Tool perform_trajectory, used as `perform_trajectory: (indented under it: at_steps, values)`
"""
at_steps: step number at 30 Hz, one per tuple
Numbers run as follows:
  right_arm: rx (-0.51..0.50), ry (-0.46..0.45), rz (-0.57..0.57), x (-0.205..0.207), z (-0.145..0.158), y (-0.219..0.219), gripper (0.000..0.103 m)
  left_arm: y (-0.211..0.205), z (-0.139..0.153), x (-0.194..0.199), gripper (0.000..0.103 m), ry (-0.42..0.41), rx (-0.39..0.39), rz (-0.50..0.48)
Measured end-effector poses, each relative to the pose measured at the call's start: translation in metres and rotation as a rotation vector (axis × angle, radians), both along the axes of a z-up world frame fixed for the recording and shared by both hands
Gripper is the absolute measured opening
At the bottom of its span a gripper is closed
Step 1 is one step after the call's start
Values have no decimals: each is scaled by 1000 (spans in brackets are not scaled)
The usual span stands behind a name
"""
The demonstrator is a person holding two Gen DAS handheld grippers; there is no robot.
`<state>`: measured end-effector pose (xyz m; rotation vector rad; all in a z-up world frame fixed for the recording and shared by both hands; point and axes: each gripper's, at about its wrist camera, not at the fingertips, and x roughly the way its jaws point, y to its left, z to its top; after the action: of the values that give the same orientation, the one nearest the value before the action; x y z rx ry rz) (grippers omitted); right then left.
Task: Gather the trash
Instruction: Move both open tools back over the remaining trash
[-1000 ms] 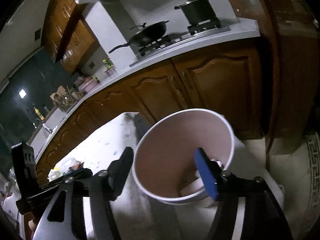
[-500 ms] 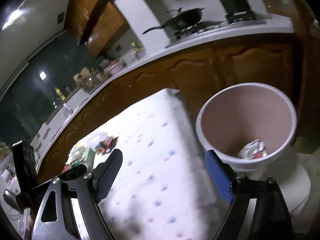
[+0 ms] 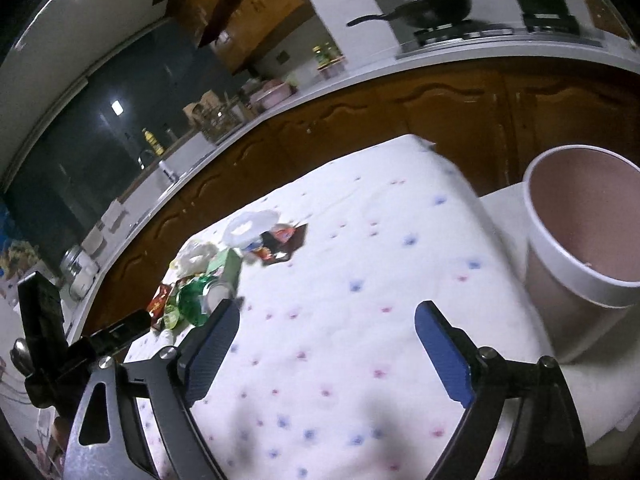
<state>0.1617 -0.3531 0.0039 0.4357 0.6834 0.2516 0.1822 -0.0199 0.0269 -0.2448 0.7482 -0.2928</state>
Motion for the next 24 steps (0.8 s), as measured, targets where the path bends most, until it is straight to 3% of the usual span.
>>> perform_trajectory:
  at_steps: [11, 24]
  values:
    - [-33, -29, 88, 26, 14, 54, 96, 60, 9, 10, 95, -23, -13, 109]
    - [-52, -22, 168, 82, 20, 98, 96, 93, 16, 63, 95, -26, 56, 145]
